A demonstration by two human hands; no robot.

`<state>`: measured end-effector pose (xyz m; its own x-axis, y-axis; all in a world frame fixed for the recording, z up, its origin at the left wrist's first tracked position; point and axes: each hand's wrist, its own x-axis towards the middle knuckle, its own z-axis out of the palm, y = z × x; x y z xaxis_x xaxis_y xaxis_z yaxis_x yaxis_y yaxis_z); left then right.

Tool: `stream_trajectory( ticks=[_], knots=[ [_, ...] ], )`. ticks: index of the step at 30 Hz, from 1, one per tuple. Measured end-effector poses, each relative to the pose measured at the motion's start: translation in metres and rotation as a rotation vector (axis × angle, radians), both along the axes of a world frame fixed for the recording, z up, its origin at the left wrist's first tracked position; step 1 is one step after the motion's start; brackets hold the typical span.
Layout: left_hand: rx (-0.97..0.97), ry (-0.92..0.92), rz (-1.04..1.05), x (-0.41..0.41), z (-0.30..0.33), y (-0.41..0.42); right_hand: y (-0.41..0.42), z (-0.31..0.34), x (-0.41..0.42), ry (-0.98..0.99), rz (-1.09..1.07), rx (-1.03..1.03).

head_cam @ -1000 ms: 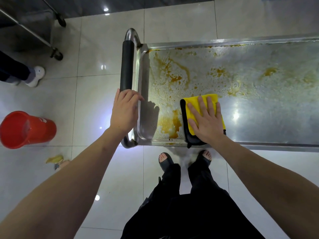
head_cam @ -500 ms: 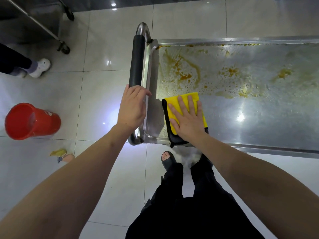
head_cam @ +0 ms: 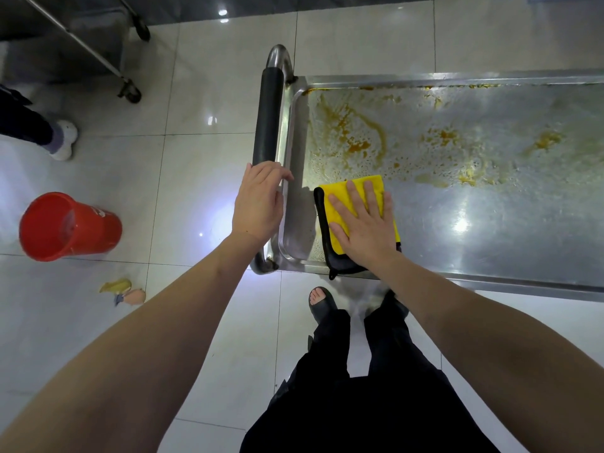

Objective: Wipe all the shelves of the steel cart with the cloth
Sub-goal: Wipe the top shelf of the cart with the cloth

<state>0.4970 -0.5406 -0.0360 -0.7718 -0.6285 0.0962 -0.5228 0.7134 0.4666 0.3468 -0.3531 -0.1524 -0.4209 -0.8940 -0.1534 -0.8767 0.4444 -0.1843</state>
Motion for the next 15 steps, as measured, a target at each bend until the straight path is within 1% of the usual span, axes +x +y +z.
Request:
stream_trajectory(
  ticks=[5, 11, 15],
  knots=[
    [-0.016, -0.001, 0.001, -0.001, 0.002, 0.000, -0.016, -0.001, 0.015, 0.026, -0.017, -0.004],
    [-0.044, 0.006, -0.015, -0.001, 0.002, -0.001, -0.045, 0.000, 0.046, 0.030, 0.069, 0.004],
    [-0.060, -0.001, -0.036, 0.000, 0.000, -0.002, -0.043, -0.002, 0.050, 0.035, 0.122, -0.002]
  ],
)
